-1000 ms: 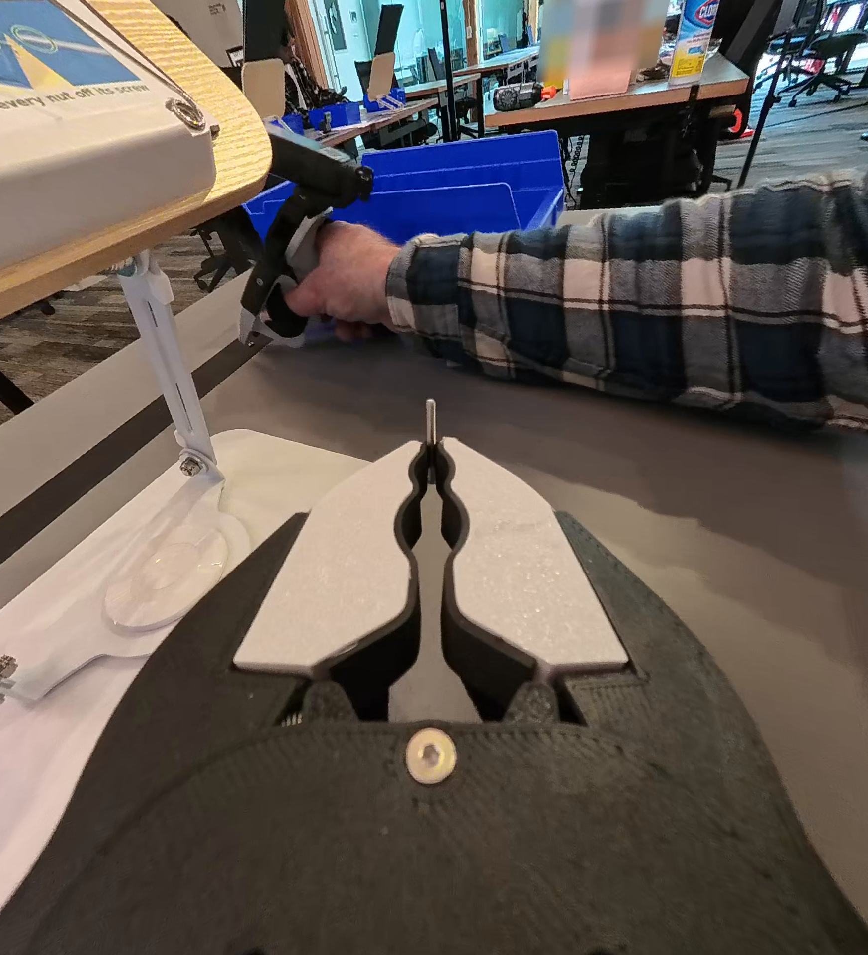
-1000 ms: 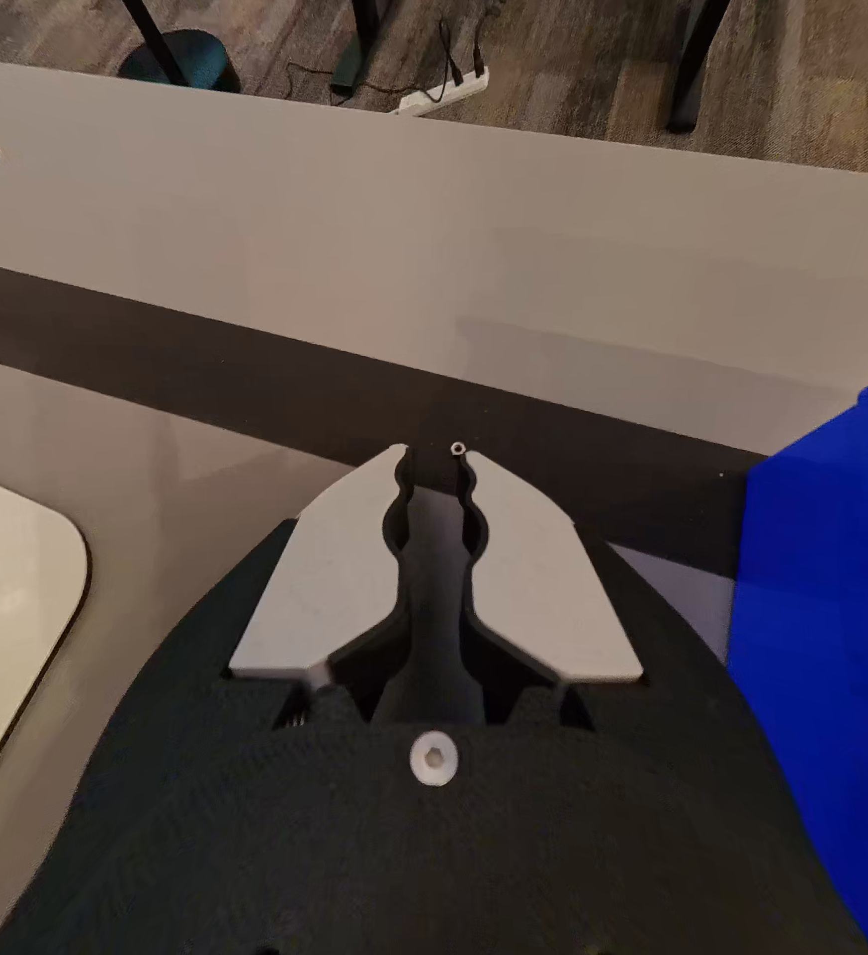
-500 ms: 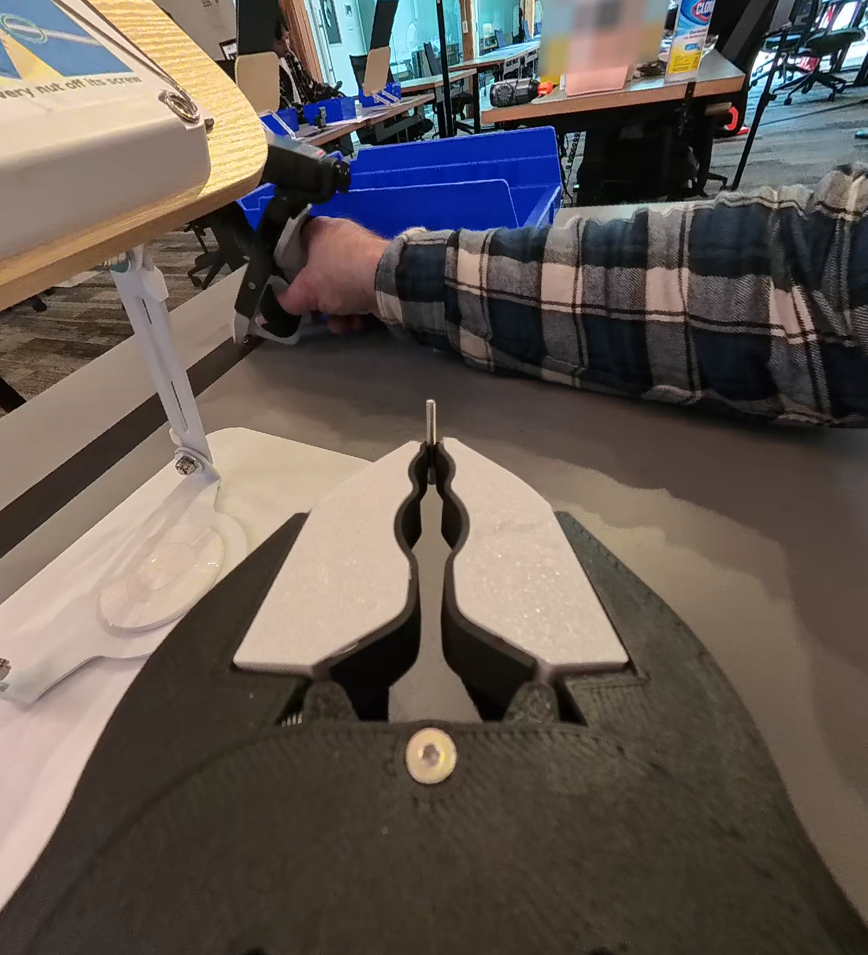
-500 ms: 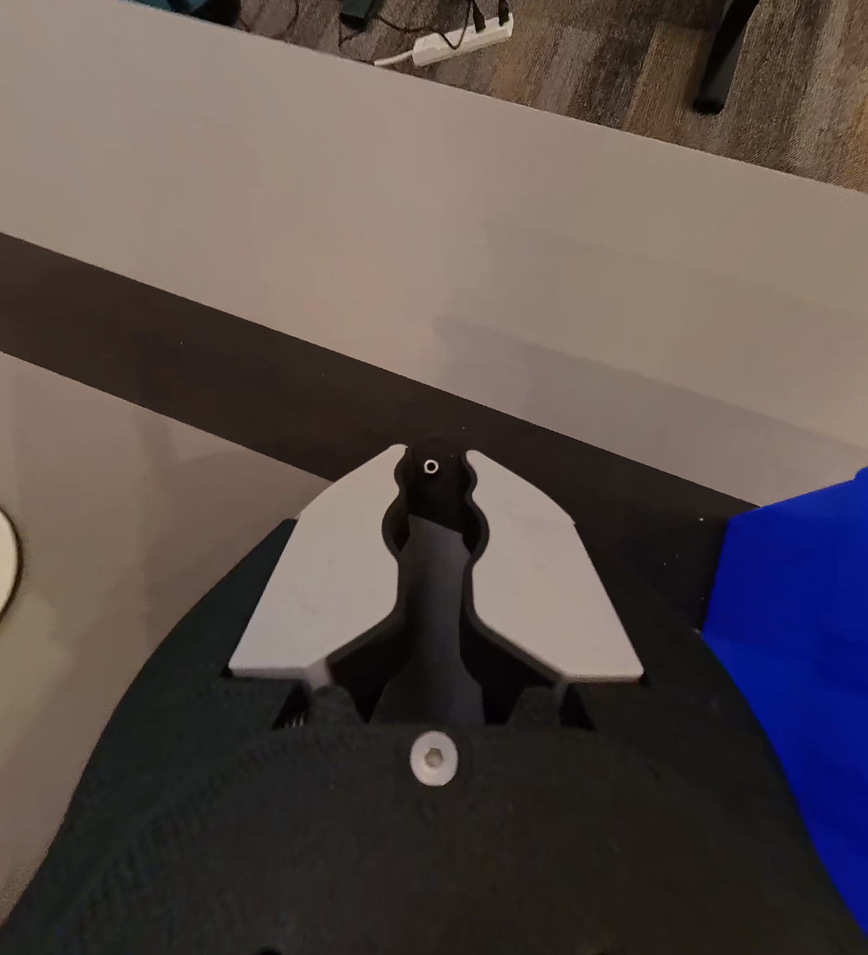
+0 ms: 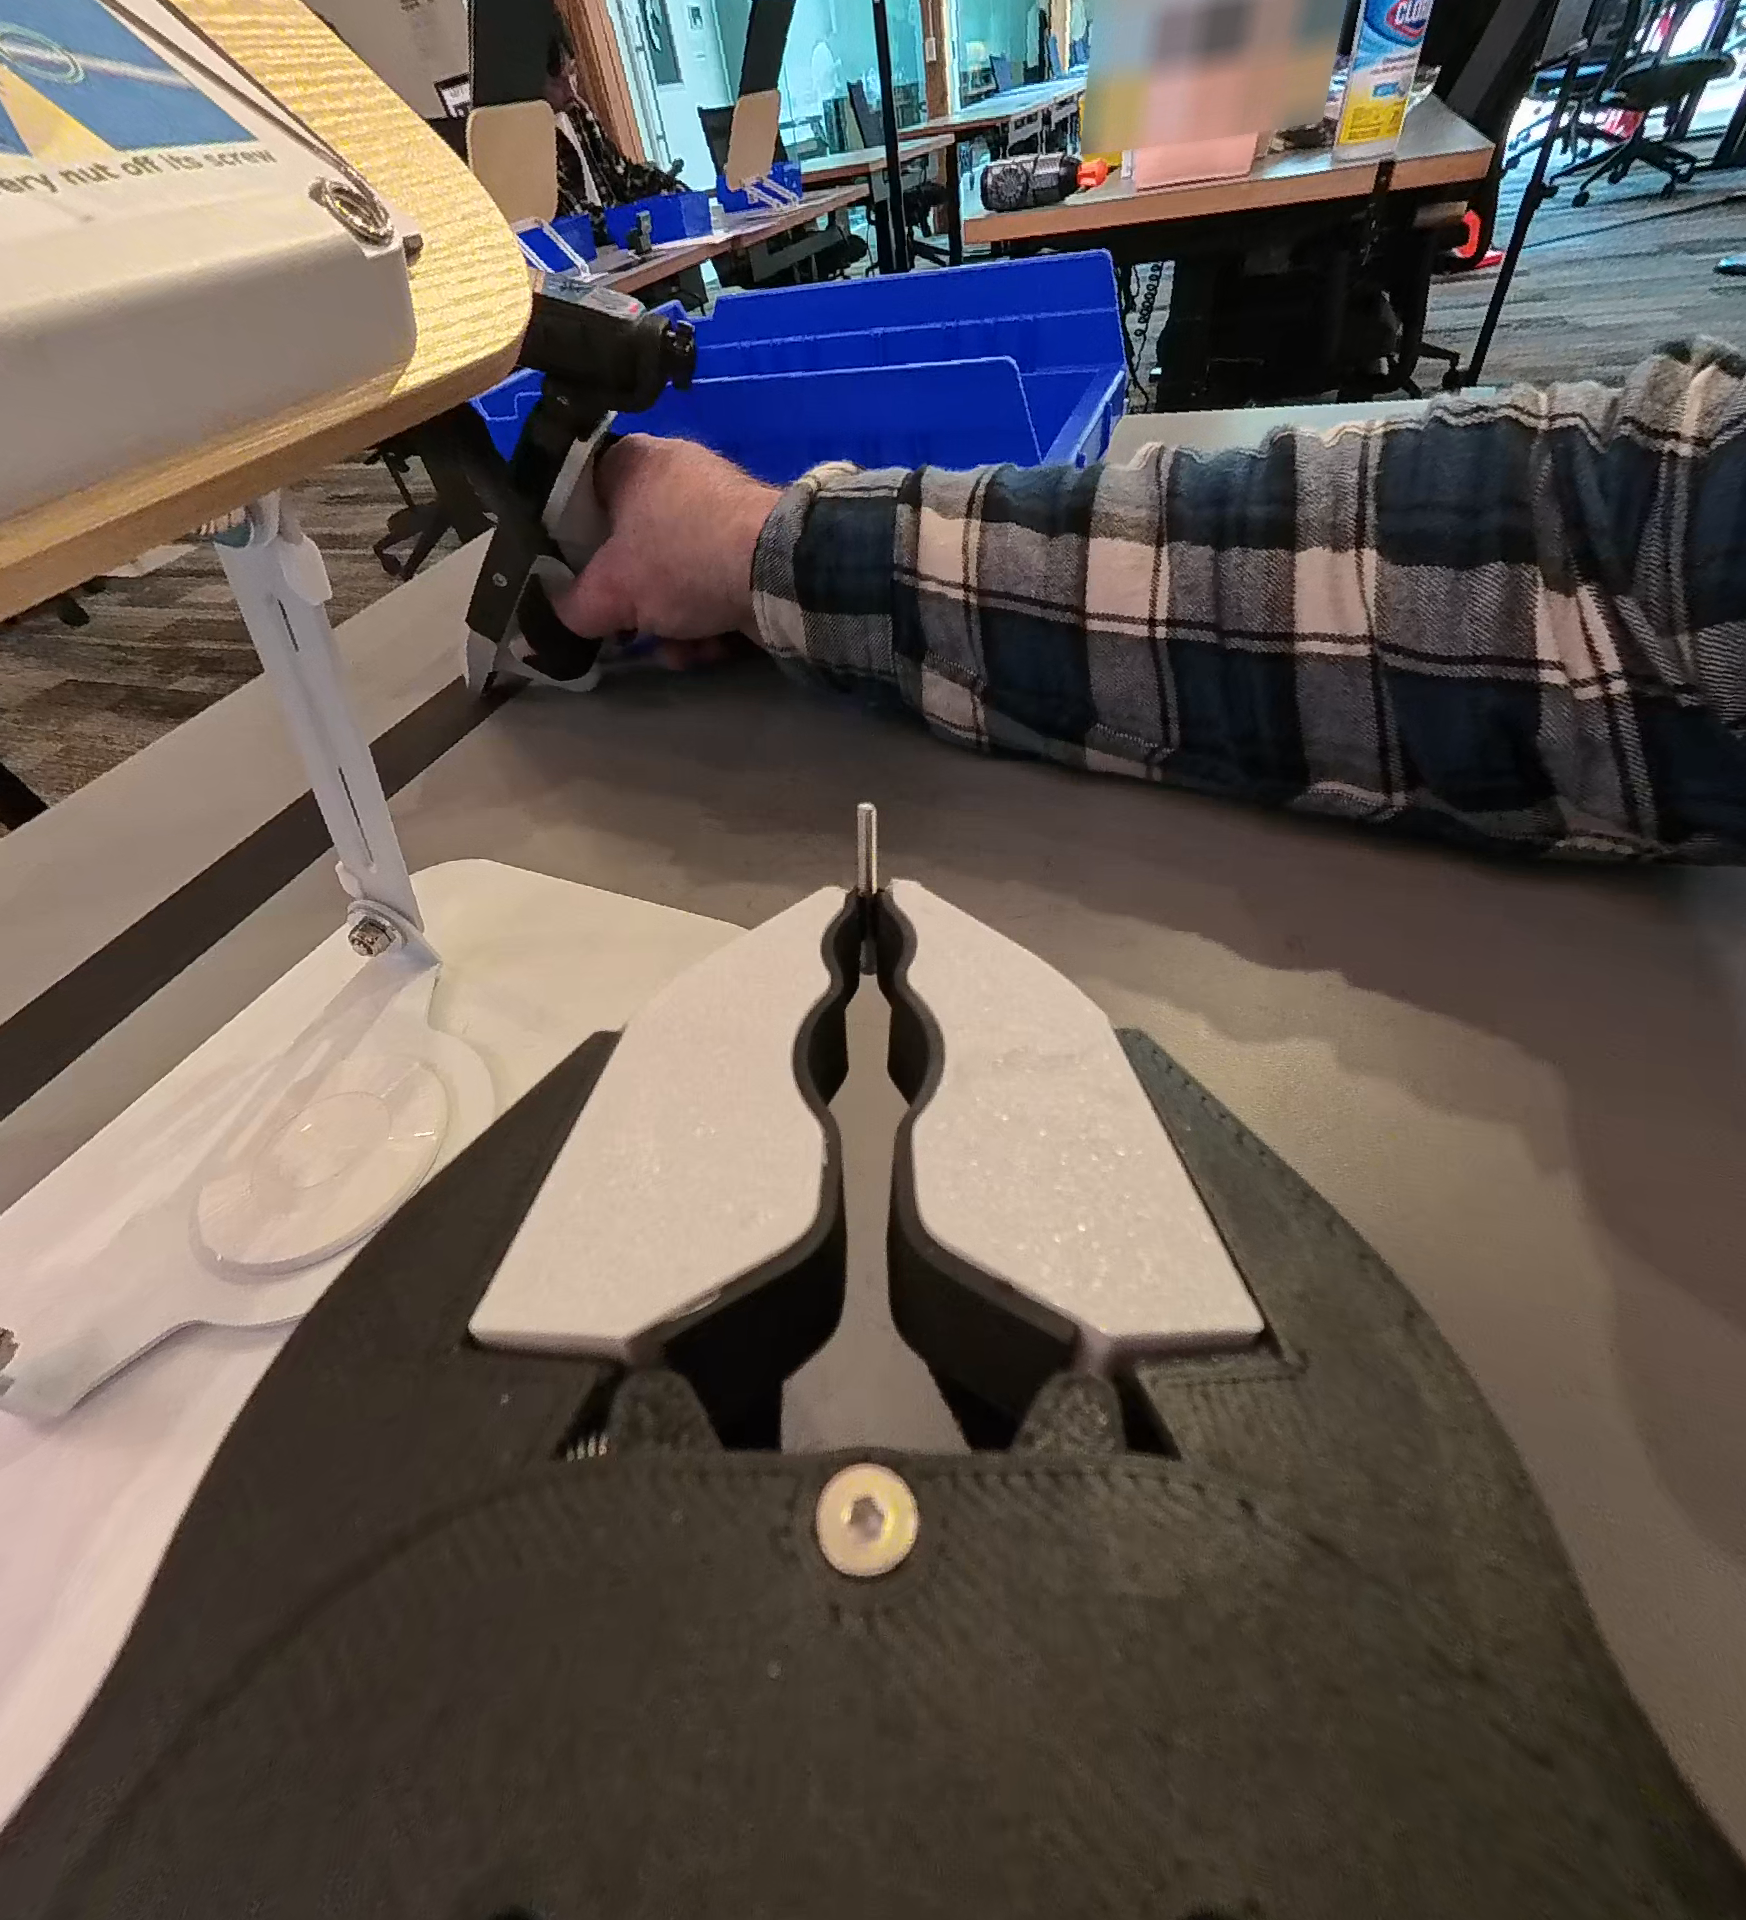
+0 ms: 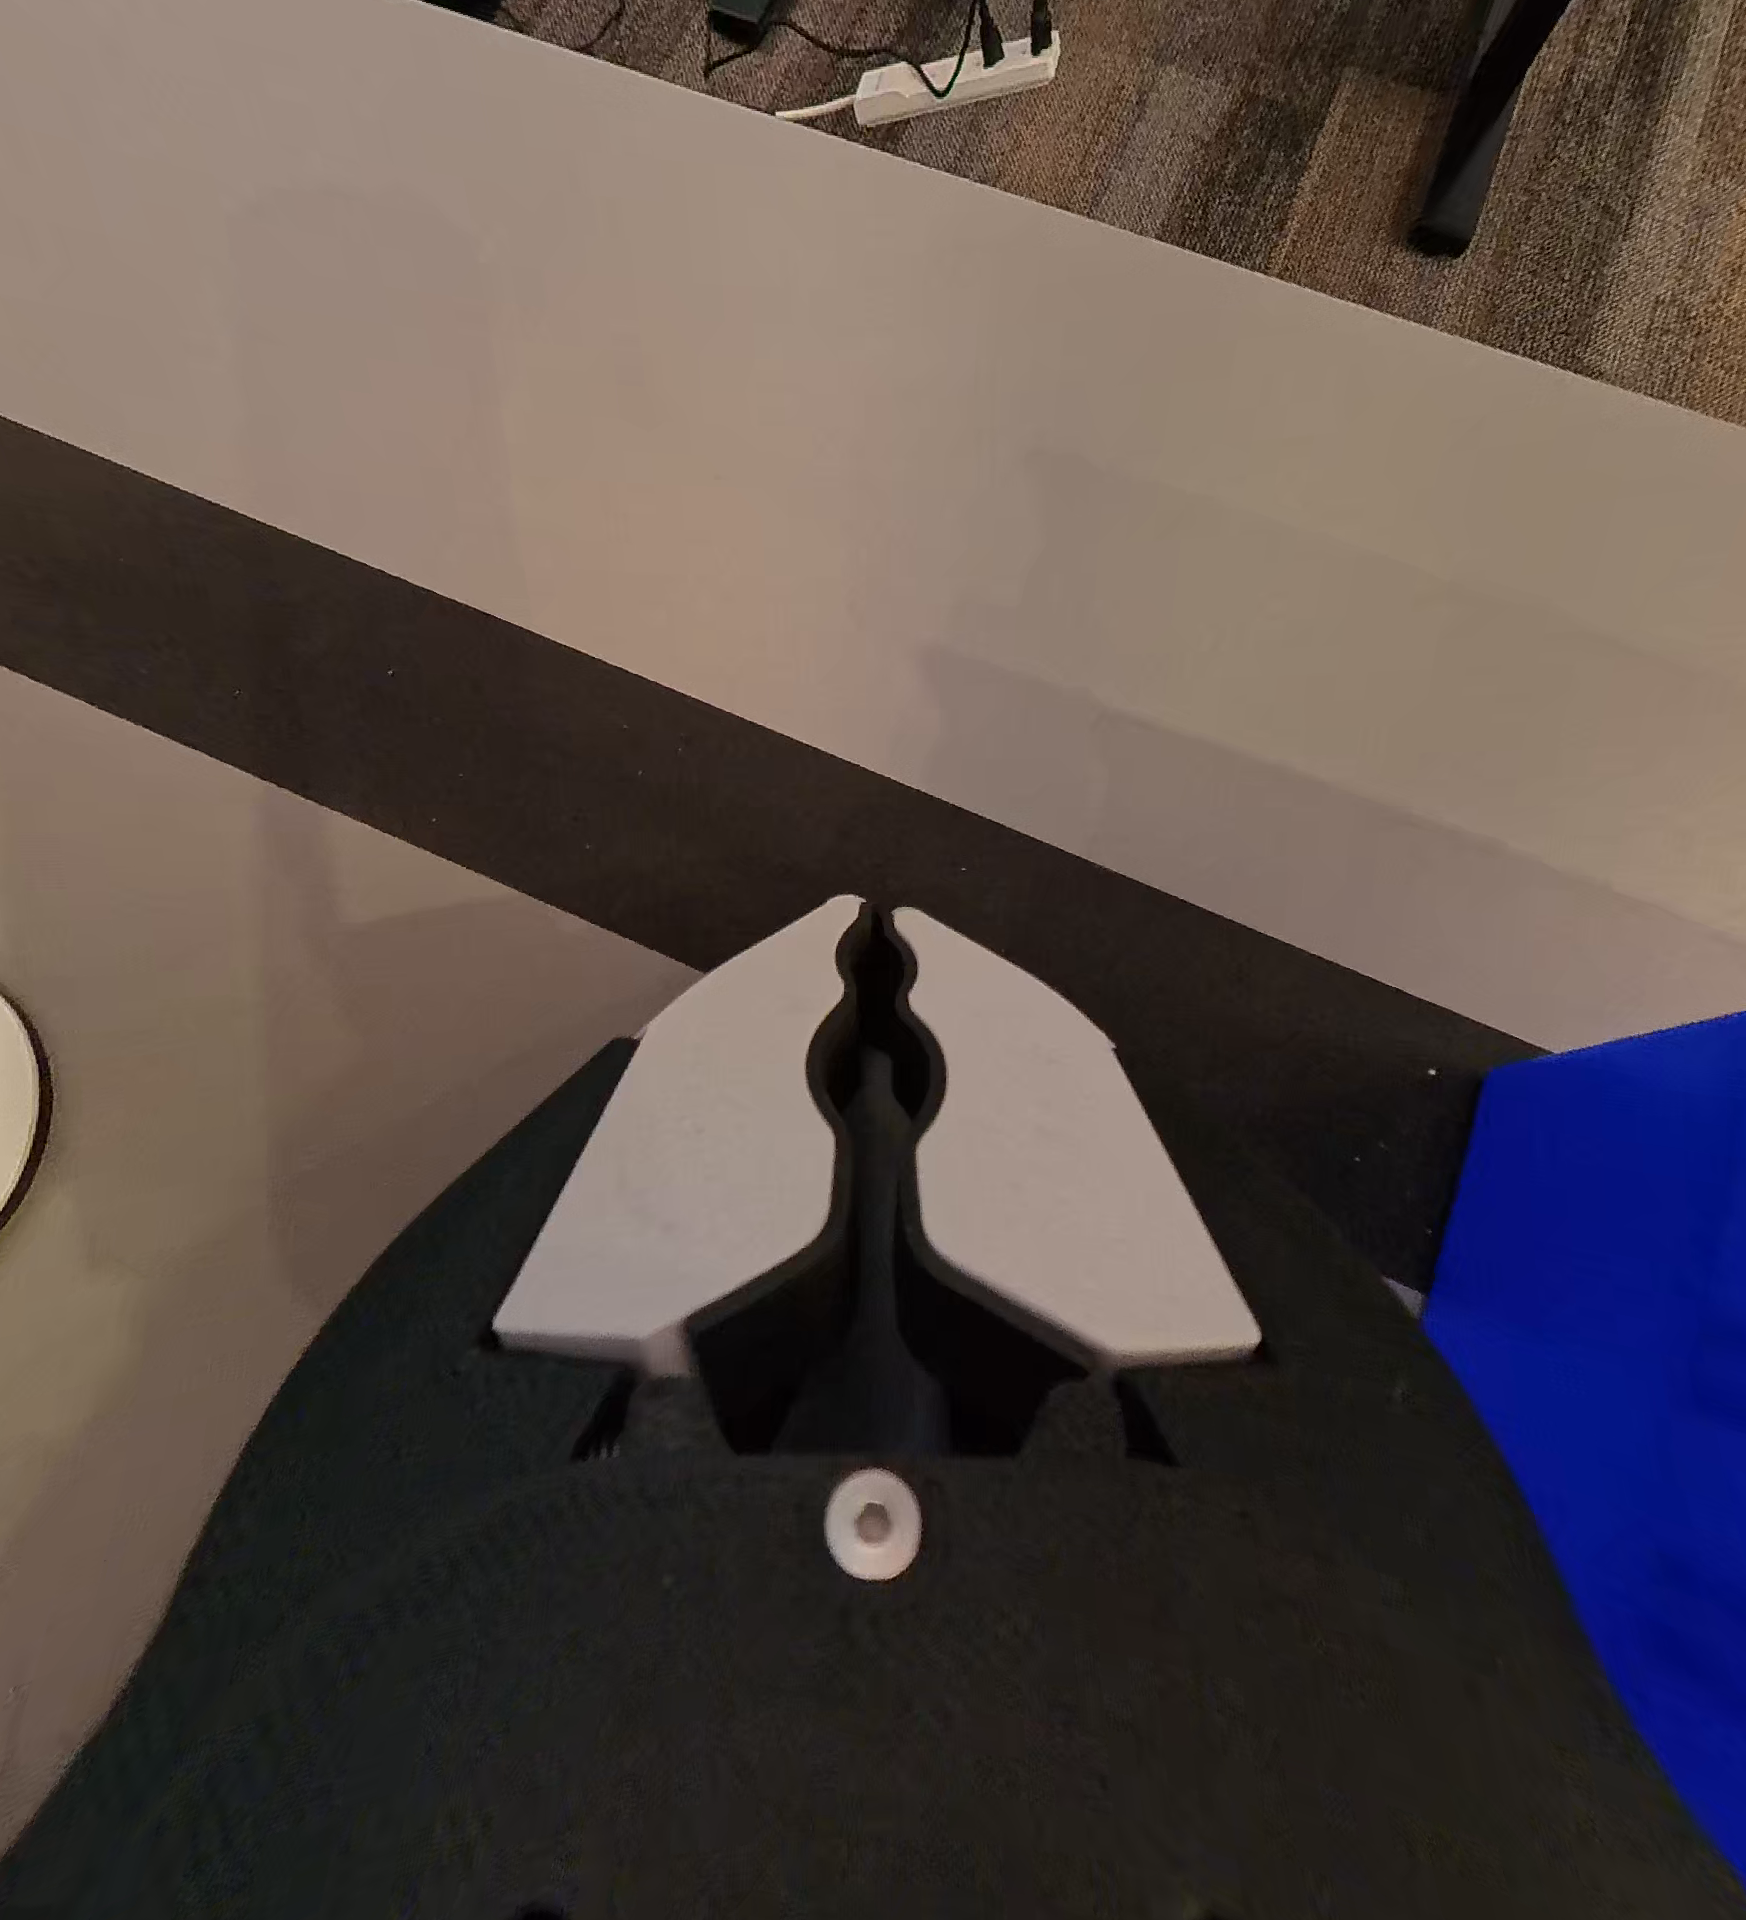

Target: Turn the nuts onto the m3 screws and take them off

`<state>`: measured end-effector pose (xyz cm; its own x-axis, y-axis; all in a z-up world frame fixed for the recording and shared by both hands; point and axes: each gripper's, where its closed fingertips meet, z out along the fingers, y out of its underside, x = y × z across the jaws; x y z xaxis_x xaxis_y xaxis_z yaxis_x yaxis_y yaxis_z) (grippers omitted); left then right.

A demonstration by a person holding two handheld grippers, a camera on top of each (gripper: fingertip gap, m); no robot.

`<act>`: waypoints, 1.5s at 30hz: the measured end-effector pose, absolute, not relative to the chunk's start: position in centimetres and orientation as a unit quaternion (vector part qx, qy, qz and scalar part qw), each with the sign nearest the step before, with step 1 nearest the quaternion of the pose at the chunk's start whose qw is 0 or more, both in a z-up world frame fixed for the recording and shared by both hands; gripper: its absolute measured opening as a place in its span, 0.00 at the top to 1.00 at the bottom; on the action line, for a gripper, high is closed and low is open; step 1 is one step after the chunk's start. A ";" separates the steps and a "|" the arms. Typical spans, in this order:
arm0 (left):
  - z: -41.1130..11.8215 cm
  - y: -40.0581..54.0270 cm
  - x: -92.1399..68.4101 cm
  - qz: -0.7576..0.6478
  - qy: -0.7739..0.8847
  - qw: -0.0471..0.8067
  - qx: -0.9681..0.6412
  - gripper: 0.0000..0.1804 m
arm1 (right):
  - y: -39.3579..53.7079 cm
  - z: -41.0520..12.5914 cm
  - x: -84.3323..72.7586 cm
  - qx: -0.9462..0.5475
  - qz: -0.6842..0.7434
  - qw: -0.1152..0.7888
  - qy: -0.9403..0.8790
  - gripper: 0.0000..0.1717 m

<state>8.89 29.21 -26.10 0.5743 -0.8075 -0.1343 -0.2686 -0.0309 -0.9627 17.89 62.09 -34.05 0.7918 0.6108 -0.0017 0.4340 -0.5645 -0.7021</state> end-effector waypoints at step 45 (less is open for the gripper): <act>-26.2 29.1 8.9 -0.237 0.400 0.568 -0.679 0.99 | 60.4 -34.0 18.3 -0.877 0.106 0.336 -0.327 0.98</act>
<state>8.94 29.09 -26.24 0.5685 -0.8121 -0.1319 -0.2740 -0.0357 -0.9611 18.33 60.36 -34.00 0.7642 0.6440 0.0346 0.5020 -0.5603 -0.6588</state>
